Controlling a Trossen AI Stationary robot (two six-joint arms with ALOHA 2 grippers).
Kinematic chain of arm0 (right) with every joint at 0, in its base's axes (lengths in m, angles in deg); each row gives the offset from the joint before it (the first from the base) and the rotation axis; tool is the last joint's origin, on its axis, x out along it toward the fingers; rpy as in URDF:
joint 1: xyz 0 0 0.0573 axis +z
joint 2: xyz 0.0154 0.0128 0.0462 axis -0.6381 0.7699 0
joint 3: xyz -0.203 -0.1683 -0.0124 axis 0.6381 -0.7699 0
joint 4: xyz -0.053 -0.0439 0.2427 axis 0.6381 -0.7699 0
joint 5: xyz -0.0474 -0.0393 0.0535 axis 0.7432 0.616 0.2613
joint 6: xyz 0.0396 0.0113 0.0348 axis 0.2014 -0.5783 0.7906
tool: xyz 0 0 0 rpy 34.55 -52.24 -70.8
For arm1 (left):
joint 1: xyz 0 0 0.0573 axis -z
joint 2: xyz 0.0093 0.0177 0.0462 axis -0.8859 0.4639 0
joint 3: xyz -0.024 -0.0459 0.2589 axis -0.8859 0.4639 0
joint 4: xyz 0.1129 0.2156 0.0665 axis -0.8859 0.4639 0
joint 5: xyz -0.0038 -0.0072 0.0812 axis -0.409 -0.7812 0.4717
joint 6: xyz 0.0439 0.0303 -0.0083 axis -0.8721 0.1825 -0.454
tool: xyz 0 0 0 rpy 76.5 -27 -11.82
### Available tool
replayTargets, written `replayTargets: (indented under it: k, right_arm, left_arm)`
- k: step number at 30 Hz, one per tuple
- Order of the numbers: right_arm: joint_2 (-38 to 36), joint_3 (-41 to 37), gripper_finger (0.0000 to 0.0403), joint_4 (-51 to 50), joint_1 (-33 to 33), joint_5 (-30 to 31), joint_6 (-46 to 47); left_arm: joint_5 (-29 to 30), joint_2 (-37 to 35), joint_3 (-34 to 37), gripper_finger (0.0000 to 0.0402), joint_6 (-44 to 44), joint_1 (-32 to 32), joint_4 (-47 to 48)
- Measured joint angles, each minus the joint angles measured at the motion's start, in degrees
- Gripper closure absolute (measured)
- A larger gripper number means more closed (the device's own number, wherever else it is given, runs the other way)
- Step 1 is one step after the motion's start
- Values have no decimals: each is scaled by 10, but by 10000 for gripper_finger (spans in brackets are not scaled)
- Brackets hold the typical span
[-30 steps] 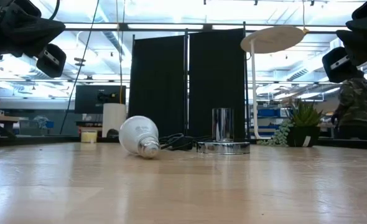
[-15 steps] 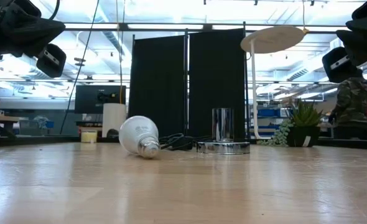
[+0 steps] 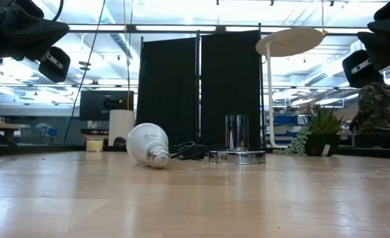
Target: Screw lightbulb
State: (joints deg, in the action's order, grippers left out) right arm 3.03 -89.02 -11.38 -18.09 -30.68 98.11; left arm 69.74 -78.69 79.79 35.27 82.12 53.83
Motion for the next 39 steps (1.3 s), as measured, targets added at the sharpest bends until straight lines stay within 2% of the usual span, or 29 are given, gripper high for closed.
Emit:
replayTargets:
  k: [10,15,21,25,28,31,35,39]
  right_arm:
    - [0,0,330,0,0,0,0]
    - [0,0,330,0,0,0,0]
    - [0,0,330,1,0,6,-102]
    - [0,0,330,10,0,6,-140]
    - [0,0,330,57,0,6,-107]
    - [0,0,330,150,0,11,-93]
    - [3,0,330,258,0,4,-70]
    - [31,0,330,279,0,6,-1]
  left_arm:
    - [2,0,0,390,0,0,-19]
    - [28,0,0,390,0,0,-41]
    - [30,0,0,390,-1,0,-60]
    - [82,0,0,390,-13,0,-59]
    - [90,0,0,390,29,0,-62]
    - [90,0,0,390,59,0,-63]
    - [84,0,0,390,66,0,-67]
    - [81,0,0,390,61,0,-100]
